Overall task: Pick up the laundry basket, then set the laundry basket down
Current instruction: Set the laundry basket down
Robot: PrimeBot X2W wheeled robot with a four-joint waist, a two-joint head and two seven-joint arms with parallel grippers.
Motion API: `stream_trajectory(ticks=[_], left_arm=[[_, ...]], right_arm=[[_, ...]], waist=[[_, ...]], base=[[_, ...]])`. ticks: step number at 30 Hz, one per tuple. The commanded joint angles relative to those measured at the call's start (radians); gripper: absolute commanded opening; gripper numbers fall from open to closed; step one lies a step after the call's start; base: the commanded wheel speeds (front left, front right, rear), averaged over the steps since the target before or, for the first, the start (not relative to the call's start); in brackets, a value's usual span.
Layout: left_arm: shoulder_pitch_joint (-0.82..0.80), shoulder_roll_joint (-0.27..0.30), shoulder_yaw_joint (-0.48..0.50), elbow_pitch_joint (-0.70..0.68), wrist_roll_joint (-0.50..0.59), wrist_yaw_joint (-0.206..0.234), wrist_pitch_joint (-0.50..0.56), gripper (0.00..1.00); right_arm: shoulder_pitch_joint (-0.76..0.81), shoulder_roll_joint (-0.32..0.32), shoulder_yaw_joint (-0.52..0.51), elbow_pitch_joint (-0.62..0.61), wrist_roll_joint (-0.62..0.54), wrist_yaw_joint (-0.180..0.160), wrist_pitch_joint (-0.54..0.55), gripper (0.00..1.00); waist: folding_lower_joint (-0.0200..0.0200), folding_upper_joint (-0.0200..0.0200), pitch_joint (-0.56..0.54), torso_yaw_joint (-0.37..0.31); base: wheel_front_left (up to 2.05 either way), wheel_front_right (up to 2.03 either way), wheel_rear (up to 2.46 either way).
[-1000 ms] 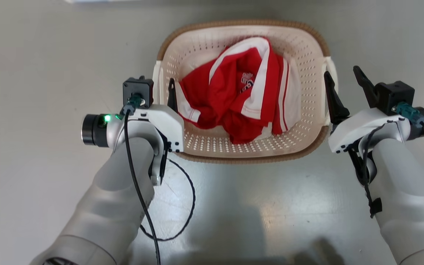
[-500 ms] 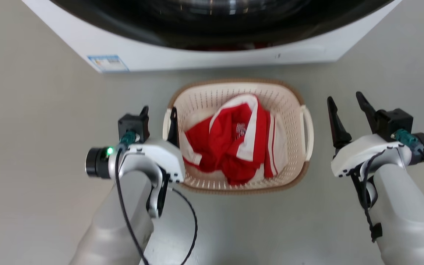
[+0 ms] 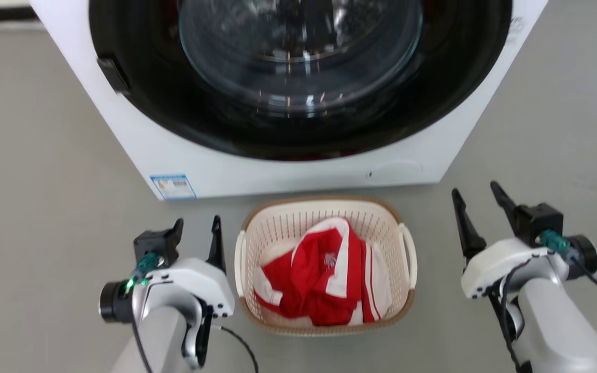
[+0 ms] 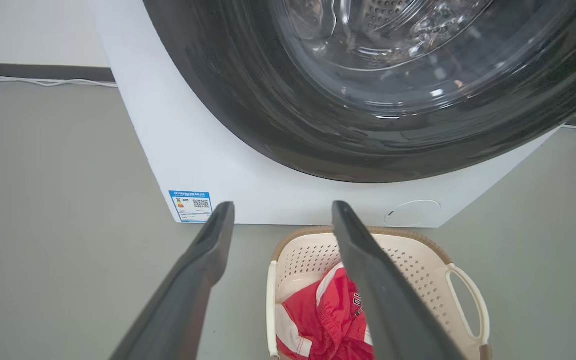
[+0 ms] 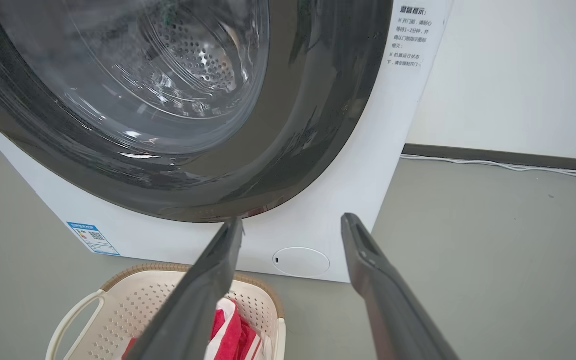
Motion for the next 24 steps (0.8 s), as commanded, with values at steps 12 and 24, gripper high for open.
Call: stream_trajectory(ticks=[12, 24], left_arm=[[0.160, 0.016, 0.142, -0.108, 0.055, -0.039, -0.006, 1.00], [0.293, 0.016, 0.210, -0.222, 0.054, -0.049, -0.006, 1.00]], right_arm=[[0.127, 0.027, 0.015, -0.071, -0.034, 0.006, -0.011, 1.00], [0.236, 0.035, 0.013, -0.161, -0.034, 0.006, -0.011, 1.00]], waist=[[0.0000, 0.0000, -0.196, -0.019], [0.0000, 0.0000, -0.251, -0.027]], base=[[0.00, 0.00, 0.00], [0.00, 0.00, 0.00]])
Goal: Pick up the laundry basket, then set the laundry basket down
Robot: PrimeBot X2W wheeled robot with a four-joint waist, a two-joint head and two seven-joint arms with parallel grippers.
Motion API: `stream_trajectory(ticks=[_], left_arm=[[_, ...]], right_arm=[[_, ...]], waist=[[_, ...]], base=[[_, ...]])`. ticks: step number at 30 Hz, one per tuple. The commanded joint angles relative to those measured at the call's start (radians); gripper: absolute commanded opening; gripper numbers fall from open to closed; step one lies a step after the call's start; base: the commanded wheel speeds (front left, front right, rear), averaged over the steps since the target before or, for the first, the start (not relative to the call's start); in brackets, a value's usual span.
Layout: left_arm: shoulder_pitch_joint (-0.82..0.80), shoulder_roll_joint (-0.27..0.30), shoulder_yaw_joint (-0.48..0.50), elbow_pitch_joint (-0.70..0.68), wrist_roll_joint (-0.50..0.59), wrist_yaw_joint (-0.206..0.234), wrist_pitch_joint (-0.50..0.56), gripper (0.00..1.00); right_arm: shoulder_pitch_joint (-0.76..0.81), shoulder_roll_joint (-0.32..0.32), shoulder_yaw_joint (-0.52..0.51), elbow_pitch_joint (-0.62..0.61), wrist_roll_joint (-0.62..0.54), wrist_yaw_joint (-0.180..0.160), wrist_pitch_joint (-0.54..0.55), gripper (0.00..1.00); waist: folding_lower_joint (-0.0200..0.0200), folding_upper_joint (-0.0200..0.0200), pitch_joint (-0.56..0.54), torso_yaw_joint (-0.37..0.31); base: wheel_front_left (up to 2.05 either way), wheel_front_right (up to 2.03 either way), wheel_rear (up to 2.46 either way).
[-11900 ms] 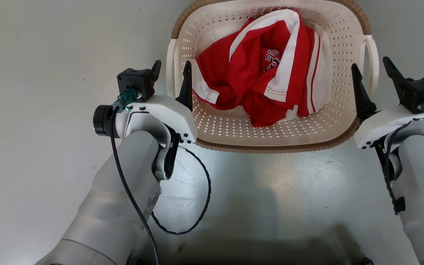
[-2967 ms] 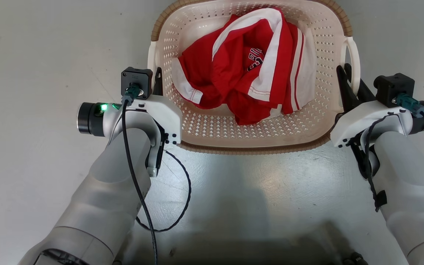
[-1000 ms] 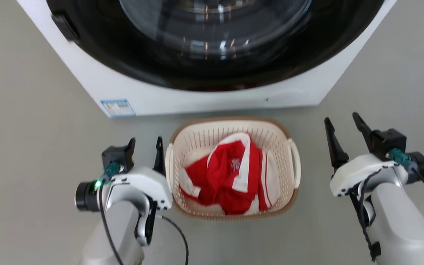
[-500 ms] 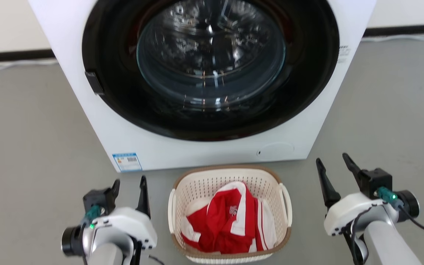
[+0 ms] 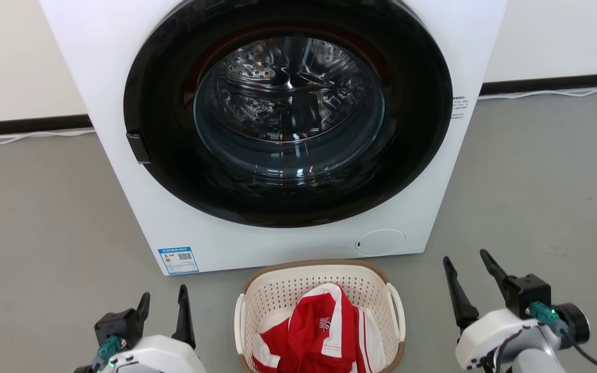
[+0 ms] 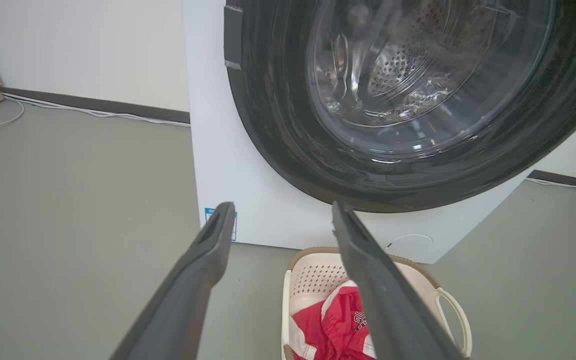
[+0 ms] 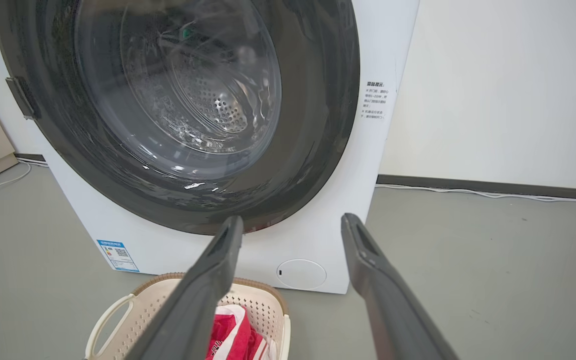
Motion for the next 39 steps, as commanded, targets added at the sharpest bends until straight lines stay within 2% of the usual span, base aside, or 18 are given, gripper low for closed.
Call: stream_trajectory(ticks=[1, 11, 19, 20, 28, 32, 39], left_arm=[[-0.002, 0.012, 0.034, -0.042, -0.004, -0.002, -0.006, 1.00], [0.075, 0.012, 0.061, -0.141, -0.023, 0.011, -0.006, 1.00], [0.097, 0.012, 0.067, -0.169, -0.024, 0.017, -0.006, 1.00], [0.118, 0.001, 0.034, -0.142, -0.016, 0.010, 0.000, 0.00], [0.142, -0.008, 0.037, -0.087, -0.042, 0.006, 0.012, 0.00], [0.139, -0.007, 0.042, -0.094, -0.083, -0.001, 0.025, 0.00], [0.133, -0.006, 0.047, -0.106, -0.156, -0.013, 0.043, 0.00]], right_arm=[[0.003, 0.005, 0.017, -0.038, -0.006, 0.006, -0.011, 1.00], [0.073, 0.014, 0.000, -0.100, -0.005, 0.006, -0.011, 1.00], [0.086, 0.018, -0.002, -0.118, -0.013, 0.006, -0.011, 1.00], [0.103, 0.019, -0.024, -0.091, -0.001, 0.000, 0.000, 0.00], [0.131, 0.026, -0.032, -0.044, 0.032, -0.001, 0.015, 0.00], [0.130, 0.026, -0.036, -0.053, 0.084, -0.001, 0.030, 0.00], [0.133, 0.026, -0.035, -0.075, 0.177, -0.001, 0.045, 0.00]], waist=[[0.0000, -0.0001, -0.008, -0.001], [0.0000, -0.0001, -0.036, -0.004], [0.0000, -0.0001, -0.041, 0.001], [0.0000, -0.0001, -0.041, 0.001], [0.0003, -0.0001, -0.040, 0.002], [0.0023, -0.0001, -0.040, 0.003], [0.0001, -0.0001, -0.034, 0.004]], base=[[0.00, 0.00, 0.00], [0.00, 0.00, 0.00], [0.00, 0.00, 0.00], [0.00, 0.00, 0.00], [0.00, 0.00, 0.00], [0.00, 0.00, 0.00], [0.00, 0.00, 0.00]])
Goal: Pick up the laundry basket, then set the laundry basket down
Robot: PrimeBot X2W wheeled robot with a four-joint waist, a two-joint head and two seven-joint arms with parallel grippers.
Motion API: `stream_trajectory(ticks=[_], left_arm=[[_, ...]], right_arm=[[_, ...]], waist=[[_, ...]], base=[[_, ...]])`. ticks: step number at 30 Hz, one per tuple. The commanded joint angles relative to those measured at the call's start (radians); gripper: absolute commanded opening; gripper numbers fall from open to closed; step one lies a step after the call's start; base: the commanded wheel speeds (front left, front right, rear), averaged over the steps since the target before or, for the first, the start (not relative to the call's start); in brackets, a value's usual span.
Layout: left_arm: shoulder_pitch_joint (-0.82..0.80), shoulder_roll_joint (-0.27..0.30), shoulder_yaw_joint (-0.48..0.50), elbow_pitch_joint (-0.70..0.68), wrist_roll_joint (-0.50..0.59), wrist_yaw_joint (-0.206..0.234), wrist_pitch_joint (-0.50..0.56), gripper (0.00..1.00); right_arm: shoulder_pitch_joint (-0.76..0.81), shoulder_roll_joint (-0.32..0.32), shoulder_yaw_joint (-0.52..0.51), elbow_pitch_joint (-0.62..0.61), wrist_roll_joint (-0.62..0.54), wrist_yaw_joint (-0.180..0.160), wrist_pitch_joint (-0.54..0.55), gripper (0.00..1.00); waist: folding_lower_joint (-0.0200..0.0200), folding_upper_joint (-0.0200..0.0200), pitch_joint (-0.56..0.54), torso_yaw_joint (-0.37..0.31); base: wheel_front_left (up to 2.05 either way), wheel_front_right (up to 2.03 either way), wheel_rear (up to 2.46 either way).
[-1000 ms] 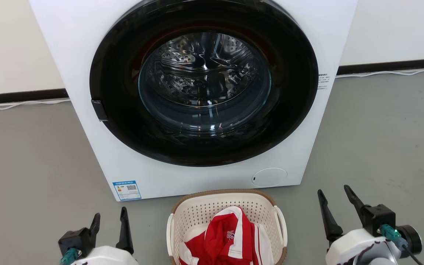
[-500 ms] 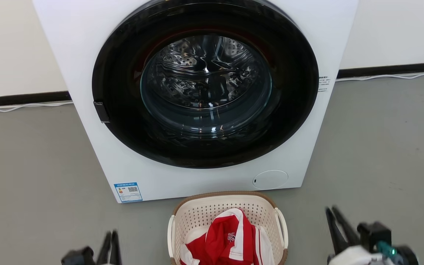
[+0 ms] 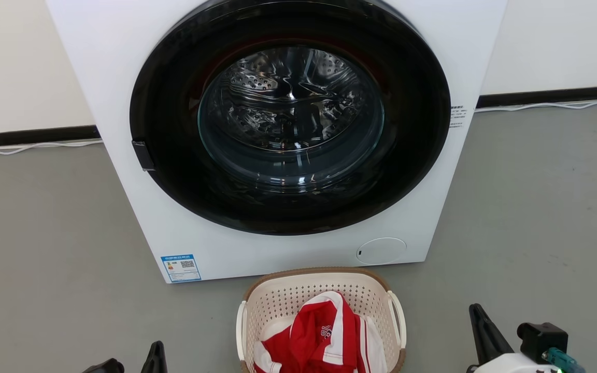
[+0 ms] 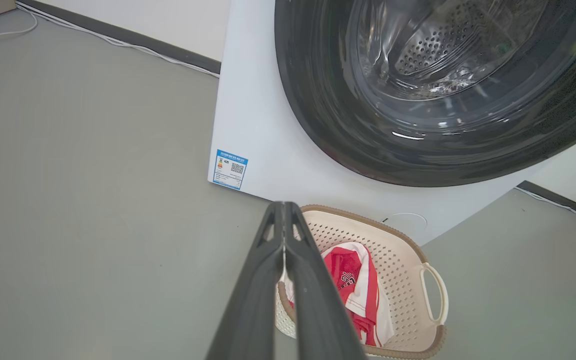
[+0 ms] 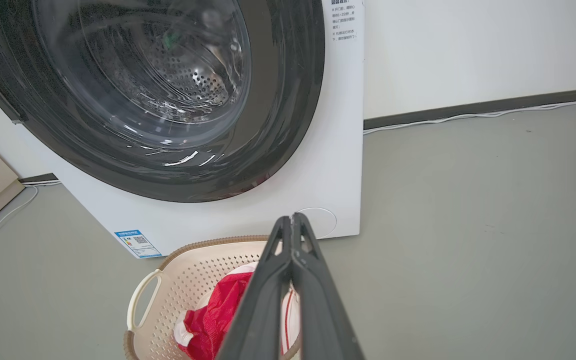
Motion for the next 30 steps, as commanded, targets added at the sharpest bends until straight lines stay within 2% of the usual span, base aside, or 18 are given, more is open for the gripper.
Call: stream_trajectory(ticks=[1, 30], left_arm=[[-0.043, 0.004, 0.012, -0.031, -0.025, -0.010, 0.004, 0.00], [-0.074, 0.009, 0.045, -0.073, -0.324, -0.058, 0.088, 0.00]], right_arm=[[-0.035, -0.003, -0.006, -0.036, 0.030, 0.001, 0.012, 0.00], [-0.039, -0.003, -0.023, -0.108, 0.406, 0.002, 0.093, 0.00]], waist=[[-0.0002, -0.0001, 0.001, 0.000], [-0.0003, -0.0001, 0.016, 0.007]], base=[[0.00, 0.00, 0.00], [0.00, 0.00, 0.00]])
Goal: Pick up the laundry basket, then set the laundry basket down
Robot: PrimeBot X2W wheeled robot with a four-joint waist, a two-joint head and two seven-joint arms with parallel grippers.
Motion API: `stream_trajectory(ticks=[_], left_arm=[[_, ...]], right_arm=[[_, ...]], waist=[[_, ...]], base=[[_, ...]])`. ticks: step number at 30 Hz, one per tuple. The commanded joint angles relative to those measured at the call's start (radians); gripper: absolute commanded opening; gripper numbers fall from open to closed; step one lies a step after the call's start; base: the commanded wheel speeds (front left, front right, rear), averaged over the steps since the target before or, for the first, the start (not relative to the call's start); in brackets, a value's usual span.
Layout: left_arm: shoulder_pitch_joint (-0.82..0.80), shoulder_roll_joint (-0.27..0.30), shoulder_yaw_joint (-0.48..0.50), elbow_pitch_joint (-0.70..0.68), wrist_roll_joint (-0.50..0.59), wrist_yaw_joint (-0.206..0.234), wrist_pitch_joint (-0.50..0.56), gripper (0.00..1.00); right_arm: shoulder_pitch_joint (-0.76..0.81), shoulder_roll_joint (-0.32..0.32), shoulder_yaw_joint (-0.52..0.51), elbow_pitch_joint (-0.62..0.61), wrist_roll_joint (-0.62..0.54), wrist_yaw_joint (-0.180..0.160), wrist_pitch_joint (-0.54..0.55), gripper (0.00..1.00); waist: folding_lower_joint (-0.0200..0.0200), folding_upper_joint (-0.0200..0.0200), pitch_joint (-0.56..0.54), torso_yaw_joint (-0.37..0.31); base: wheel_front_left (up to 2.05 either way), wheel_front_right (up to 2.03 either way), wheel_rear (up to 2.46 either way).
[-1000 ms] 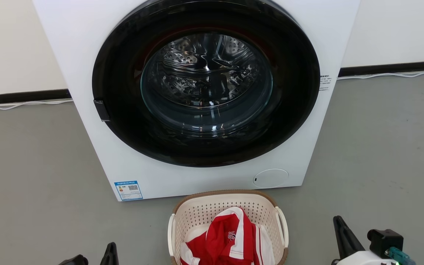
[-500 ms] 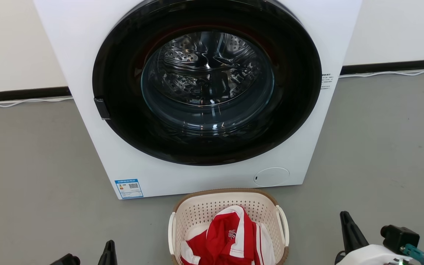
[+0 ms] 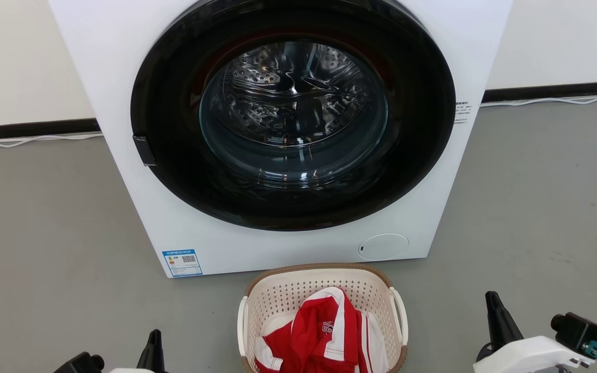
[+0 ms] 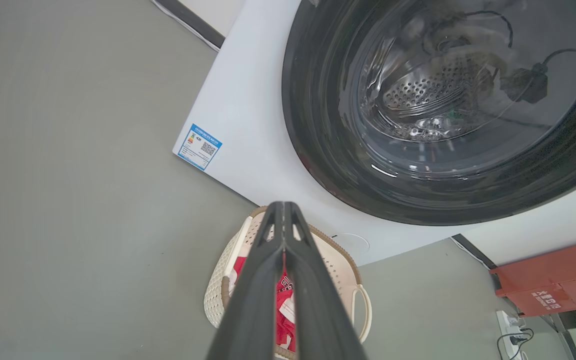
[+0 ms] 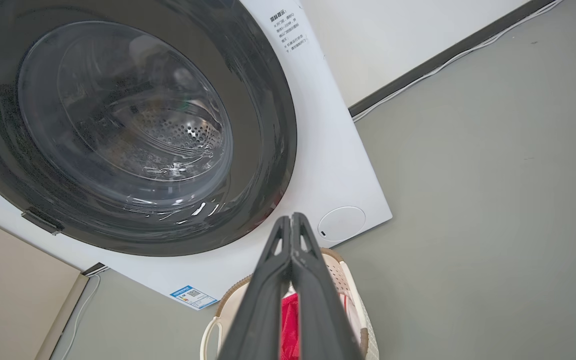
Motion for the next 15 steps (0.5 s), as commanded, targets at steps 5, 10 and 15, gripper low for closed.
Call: stream_trajectory(ticks=[5, 10, 15], left_arm=[[-0.058, 0.007, 0.022, -0.036, -0.059, -0.018, 0.016, 0.00], [-0.064, 0.008, 0.028, -0.043, -0.111, -0.026, 0.031, 0.00], [-0.069, 0.009, 0.034, -0.051, -0.162, -0.034, 0.046, 0.00]], right_arm=[[-0.037, -0.003, 0.001, -0.042, 0.073, 0.003, 0.020, 0.00], [-0.038, -0.003, -0.003, -0.054, 0.138, 0.003, 0.034, 0.00], [-0.038, -0.003, -0.006, -0.066, 0.203, 0.003, 0.049, 0.00]], waist=[[-0.0001, -0.0001, 0.002, 0.001], [-0.0001, -0.0001, 0.005, 0.002], [-0.0001, -0.0001, 0.008, 0.003]], base=[[0.00, 0.00, 0.00], [0.00, 0.00, 0.00], [0.00, 0.00, 0.00]])
